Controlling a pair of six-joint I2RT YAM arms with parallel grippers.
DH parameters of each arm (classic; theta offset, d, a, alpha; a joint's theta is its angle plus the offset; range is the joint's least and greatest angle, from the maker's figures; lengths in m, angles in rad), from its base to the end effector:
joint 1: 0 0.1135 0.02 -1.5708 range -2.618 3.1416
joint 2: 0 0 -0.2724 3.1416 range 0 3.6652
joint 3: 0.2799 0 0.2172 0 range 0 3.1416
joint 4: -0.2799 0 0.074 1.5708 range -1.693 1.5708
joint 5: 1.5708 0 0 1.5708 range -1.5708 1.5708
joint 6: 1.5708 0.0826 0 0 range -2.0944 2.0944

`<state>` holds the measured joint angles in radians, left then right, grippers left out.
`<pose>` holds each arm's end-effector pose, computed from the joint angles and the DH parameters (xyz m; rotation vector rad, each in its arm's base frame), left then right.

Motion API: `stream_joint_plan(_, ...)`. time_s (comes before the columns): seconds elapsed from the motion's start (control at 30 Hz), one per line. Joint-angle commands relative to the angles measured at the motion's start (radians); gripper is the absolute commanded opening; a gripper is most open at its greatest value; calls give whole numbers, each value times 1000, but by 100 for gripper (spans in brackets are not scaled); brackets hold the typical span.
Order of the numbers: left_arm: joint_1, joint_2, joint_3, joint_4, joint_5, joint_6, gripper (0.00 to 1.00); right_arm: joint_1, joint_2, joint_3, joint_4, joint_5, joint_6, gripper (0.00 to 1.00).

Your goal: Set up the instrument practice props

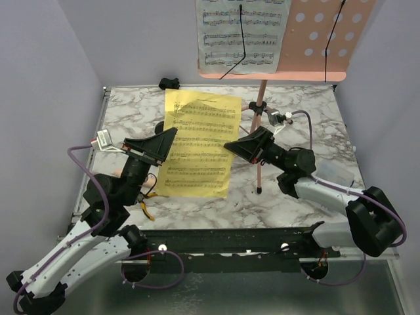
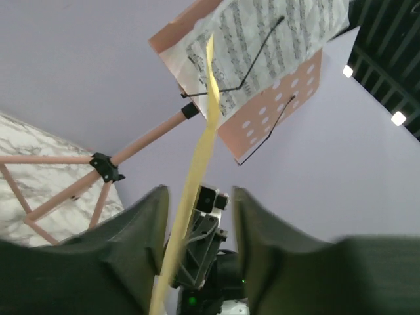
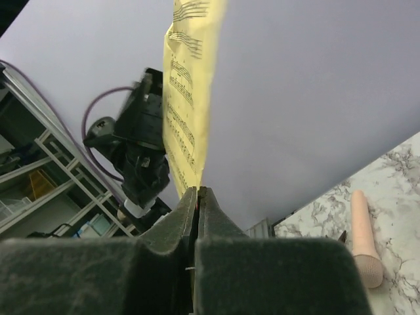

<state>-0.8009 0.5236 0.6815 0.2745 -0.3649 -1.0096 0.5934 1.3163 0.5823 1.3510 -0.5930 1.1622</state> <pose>0.1033 -0.0642 0.4051 -0.4826 1.1908 -1.3771 0.1921 0.1852 0.3643 -0.3129 1.2277 1.8367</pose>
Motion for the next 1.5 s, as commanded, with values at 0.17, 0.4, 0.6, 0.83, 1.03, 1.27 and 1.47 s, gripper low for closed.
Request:
stream_joint_plan(0.17, -4, -25, 388, -596, 196, 411, 99, -79, -54, 61, -22, -214, -4, 1)
stream_joint_plan(0.4, -10, -20, 462, -738, 198, 430, 99, -147, -64, 99, 10, -515, 45, 0)
stream_joint_plan(0.6, -10, 27, 452, -848, 245, 553, 99, -151, -143, 84, -34, -615, 24, 1)
stream_joint_plan(0.83, -11, 59, 376, -773, 327, 502, 99, -151, -402, 153, -696, -582, -390, 1)
stream_joint_plan(1.03, -10, 74, 248, -503, 541, 391, 98, -150, -530, 255, -1013, -560, -579, 1)
stream_joint_plan(1.27, -10, 70, 110, -110, 781, 237, 98, -150, -593, 236, -901, -571, -499, 0)
stream_joint_plan(1.47, -10, 122, 75, 94, 860, 133, 68, -150, -635, 234, -922, -500, -513, 1)
